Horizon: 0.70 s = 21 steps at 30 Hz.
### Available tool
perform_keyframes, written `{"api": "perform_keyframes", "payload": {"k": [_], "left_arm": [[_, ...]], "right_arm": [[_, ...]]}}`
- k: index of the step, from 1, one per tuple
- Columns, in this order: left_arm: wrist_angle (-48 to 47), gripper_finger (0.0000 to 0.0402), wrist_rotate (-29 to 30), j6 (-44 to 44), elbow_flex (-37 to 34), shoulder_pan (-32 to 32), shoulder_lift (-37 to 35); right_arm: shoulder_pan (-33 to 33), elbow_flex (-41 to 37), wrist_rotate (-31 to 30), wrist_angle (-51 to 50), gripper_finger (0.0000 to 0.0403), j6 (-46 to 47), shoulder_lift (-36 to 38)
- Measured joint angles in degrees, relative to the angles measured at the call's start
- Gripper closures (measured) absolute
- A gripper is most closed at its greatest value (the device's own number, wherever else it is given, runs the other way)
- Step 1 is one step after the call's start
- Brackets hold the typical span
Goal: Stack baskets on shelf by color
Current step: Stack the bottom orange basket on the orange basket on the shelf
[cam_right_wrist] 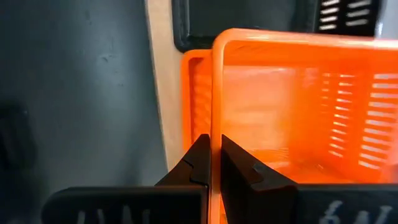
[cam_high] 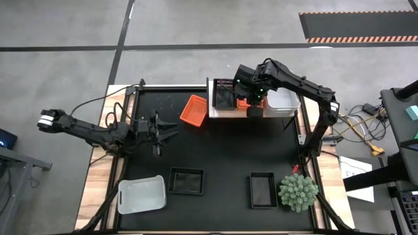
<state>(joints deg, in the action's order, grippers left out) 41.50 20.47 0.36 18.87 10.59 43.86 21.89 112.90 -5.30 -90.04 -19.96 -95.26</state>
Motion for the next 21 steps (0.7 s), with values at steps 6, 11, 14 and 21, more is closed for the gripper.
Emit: {"api": "perform_keyframes", "payload": {"k": [6, 11, 14, 21], "left_arm": [[-0.01, 0.0258, 0.02, 0.0, 0.0, -0.01, 0.0], [-0.02, 0.0258, 0.0, 0.0, -0.02, 0.0, 0.0], [-0.02, 0.0258, 0.02, 0.02, -0.02, -0.01, 0.0], [-0.02, 0.0258, 0.0, 0.02, 0.0, -0.02, 0.0]], "right_arm": [[0.0, 0.0, 1.12, 0.06, 0.0394, 0.24, -0.02], [0.0, 0.0, 1.29, 0.06, 0.0382, 1.45, -0.04], [0.0, 0.0, 1.29, 0.04, 0.0361, 2.19, -0.04], [0.0, 0.31, 1.27, 0.03, 0.0301, 2.5, 0.07]]}}
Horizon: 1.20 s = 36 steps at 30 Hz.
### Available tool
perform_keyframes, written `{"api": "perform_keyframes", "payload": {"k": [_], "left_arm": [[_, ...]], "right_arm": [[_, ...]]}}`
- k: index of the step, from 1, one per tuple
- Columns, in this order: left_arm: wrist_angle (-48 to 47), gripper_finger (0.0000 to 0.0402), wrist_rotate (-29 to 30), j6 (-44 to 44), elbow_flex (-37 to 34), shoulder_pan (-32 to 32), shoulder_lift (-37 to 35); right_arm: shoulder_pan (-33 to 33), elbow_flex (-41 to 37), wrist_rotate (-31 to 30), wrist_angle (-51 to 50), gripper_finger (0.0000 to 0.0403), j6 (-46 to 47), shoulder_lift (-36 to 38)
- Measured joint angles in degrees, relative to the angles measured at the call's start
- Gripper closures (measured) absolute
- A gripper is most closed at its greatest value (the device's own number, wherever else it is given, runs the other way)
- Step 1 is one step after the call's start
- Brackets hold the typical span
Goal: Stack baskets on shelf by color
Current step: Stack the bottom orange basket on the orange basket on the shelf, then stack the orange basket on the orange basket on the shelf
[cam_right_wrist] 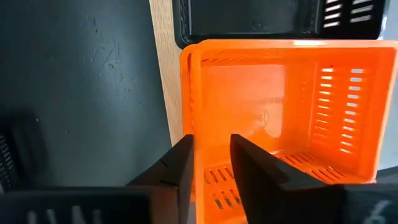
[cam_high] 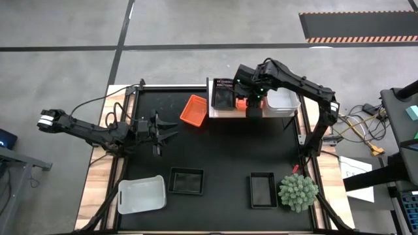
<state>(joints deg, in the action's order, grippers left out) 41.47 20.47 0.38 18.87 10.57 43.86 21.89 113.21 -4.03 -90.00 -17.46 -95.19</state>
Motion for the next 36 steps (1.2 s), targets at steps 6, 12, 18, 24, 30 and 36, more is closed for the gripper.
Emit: {"api": "perform_keyframes", "payload": {"k": [6, 12, 18, 24, 30, 36], "left_arm": [[0.02, 0.0258, 0.01, -0.04, 0.0, 0.0, 0.09], [0.07, 0.0258, 0.02, -1.42, 0.0, 0.0, 2.99], [3.32, 0.0258, 3.97, -0.75, 0.23, -0.11, 7.6], [8.04, 0.0258, 7.32, 2.59, 3.25, -0.73, 12.01], [7.9, 0.0258, 7.3, -3.93, 6.83, -0.72, 17.01], [7.61, 0.0258, 7.3, -9.64, 8.62, -0.7, 22.6]], "right_arm": [[-1.75, 0.1, -0.12, 0.07, 0.0282, 1.96, 2.53], [-10.49, -4.74, -4.85, 9.29, 0.0318, 3.0, 10.41], [-20.46, -19.23, -8.61, 24.33, 0.036, 2.5, 21.41], [-24.68, -32.3, -11.02, 34.63, 0.0388, 1.5, 30.59], [-24.75, -43.24, -11.05, 47.67, 0.0394, -4.71, 37.63], [-24.76, -55.46, -6.68, 63.95, 0.0394, -9.14, 43.76]]}}
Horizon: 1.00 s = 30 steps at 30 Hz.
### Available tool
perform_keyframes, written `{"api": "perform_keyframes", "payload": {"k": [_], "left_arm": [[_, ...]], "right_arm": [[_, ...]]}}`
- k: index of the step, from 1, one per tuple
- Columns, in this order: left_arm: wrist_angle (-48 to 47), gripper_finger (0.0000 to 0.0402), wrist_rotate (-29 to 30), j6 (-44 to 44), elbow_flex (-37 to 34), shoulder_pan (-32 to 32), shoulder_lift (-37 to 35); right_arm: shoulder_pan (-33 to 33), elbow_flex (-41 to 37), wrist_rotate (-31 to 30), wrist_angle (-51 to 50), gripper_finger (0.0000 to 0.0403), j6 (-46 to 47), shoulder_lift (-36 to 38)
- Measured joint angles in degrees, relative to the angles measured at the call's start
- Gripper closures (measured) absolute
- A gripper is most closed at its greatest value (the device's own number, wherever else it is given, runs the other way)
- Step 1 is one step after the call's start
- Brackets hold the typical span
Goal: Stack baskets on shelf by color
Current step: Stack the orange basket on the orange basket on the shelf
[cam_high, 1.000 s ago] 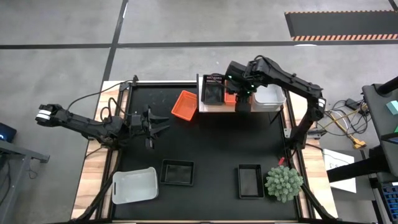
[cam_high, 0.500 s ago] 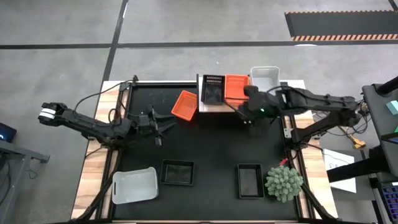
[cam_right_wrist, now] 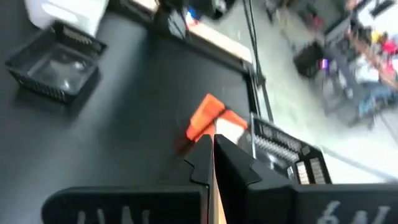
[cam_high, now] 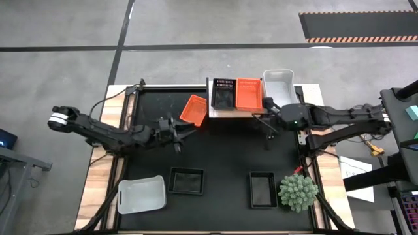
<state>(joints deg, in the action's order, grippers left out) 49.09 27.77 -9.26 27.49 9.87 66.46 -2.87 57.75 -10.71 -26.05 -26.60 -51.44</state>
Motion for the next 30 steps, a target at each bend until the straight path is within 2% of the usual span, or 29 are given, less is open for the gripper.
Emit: {"api": "perform_keyframes", "payload": {"k": [7, 15, 21, 30], "left_arm": [[0.09, 0.0258, -0.03, -0.95, 3.04, -0.04, 5.6], [-0.01, 0.0258, 0.02, -0.67, 6.77, -0.15, 9.61], [0.37, 0.0258, 0.92, 1.1, 8.38, -1.61, 11.19], [0.43, 0.0258, 3.19, 0.68, 11.43, -6.36, 12.85]], "right_arm": [[-0.02, -11.84, 0.9, 15.42, 0.0394, 0.22, 4.49], [-0.01, -20.98, 6.72, 24.63, 0.0394, -1.32, 8.34], [0.0, -21.83, 6.76, 26.69, 0.0394, -0.61, 10.13], [0.0, -21.85, 6.83, 26.75, 0.0394, 0.78, 8.87]]}}
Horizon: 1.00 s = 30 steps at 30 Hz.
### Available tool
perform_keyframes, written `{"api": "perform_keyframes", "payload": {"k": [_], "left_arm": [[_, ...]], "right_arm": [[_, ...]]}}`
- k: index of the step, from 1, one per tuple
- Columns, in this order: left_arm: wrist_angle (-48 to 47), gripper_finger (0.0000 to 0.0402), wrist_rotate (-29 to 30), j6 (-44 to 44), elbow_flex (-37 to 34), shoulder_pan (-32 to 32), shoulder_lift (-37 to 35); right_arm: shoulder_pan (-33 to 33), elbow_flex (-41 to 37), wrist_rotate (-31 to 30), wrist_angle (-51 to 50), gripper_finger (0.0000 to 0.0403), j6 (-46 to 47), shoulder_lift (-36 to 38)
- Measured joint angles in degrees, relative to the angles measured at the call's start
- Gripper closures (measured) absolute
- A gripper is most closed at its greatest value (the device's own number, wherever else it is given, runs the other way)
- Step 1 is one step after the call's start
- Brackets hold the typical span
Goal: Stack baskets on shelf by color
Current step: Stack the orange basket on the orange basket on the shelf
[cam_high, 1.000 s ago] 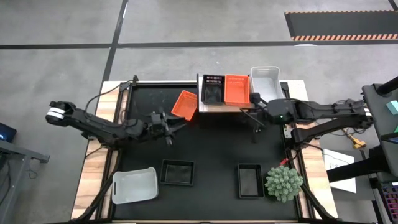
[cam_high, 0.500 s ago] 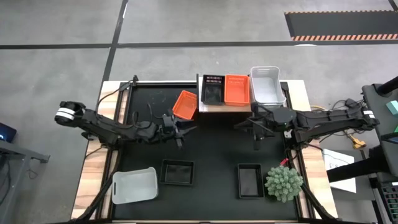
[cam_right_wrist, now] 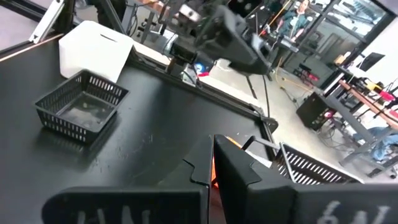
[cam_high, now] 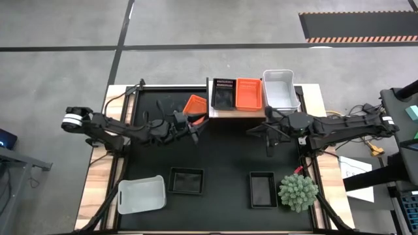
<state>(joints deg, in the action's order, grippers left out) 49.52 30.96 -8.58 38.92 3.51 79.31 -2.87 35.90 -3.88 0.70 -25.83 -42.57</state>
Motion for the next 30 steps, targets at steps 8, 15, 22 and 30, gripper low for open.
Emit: {"api": "perform_keyframes", "payload": {"k": [8, 15, 22, 30], "left_arm": [[5.52, 0.0258, 0.07, -0.15, 0.52, -3.49, 3.52], [8.41, 0.0258, 0.02, -0.27, 0.45, -3.67, 5.83], [4.52, 0.0258, -0.59, -6.12, 0.44, -3.67, 4.82], [-14.49, 0.0258, -7.77, -6.94, 0.9, -4.03, -0.53]], "right_arm": [[0.0, 0.0, 0.01, 0.08, 0.0394, 0.86, -0.68], [-0.01, 0.0, 0.03, -0.33, 0.0394, 2.8, -0.74], [-1.25, -0.02, 0.02, -3.62, 0.0394, 2.89, -0.49], [-2.91, -0.04, 1.55, -5.04, 0.0394, 1.53, 1.25]]}}
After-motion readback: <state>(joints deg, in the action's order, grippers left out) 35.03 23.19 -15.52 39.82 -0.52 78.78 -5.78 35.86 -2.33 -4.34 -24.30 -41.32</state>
